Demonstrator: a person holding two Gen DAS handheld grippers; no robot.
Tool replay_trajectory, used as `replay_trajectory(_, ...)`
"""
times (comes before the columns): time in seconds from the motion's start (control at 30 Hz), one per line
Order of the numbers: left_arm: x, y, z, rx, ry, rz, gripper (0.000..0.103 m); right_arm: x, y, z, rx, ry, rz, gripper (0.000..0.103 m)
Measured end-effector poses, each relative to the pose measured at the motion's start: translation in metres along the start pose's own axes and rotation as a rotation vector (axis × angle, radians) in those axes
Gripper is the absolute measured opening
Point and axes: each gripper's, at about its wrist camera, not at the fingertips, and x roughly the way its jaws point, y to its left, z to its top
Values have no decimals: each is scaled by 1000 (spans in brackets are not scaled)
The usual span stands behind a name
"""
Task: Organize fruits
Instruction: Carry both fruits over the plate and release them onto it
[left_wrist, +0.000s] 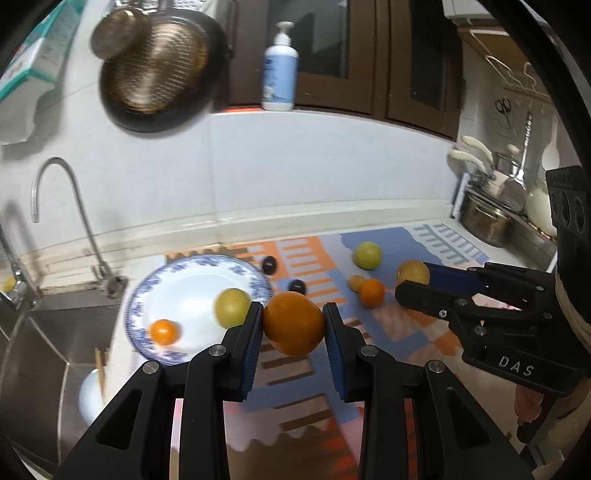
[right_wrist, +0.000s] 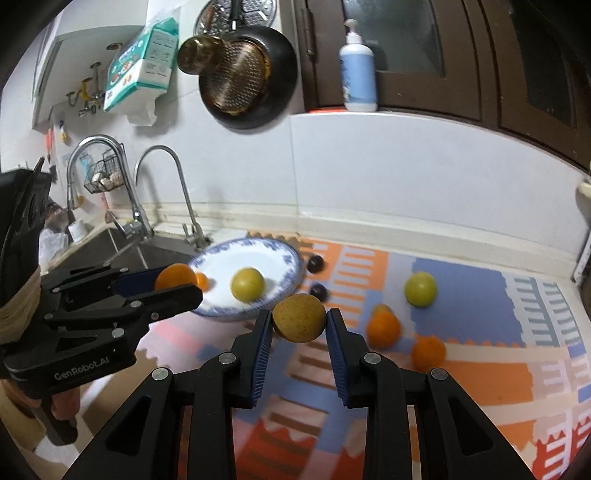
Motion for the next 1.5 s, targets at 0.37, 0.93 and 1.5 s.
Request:
replay_trajectory(0.37, 6, 63, 11, -36, 13, 62, 32, 41, 40, 38, 6, -9, 50, 31)
replay_trajectory(0.93, 80, 127, 38, -44, 134, 99, 32, 152, 55, 91, -3, 172, 115, 31)
replay_trajectory(1.5, 185, 175, 35, -115, 339, 77, 32, 276, 38, 90, -15, 425, 133, 31)
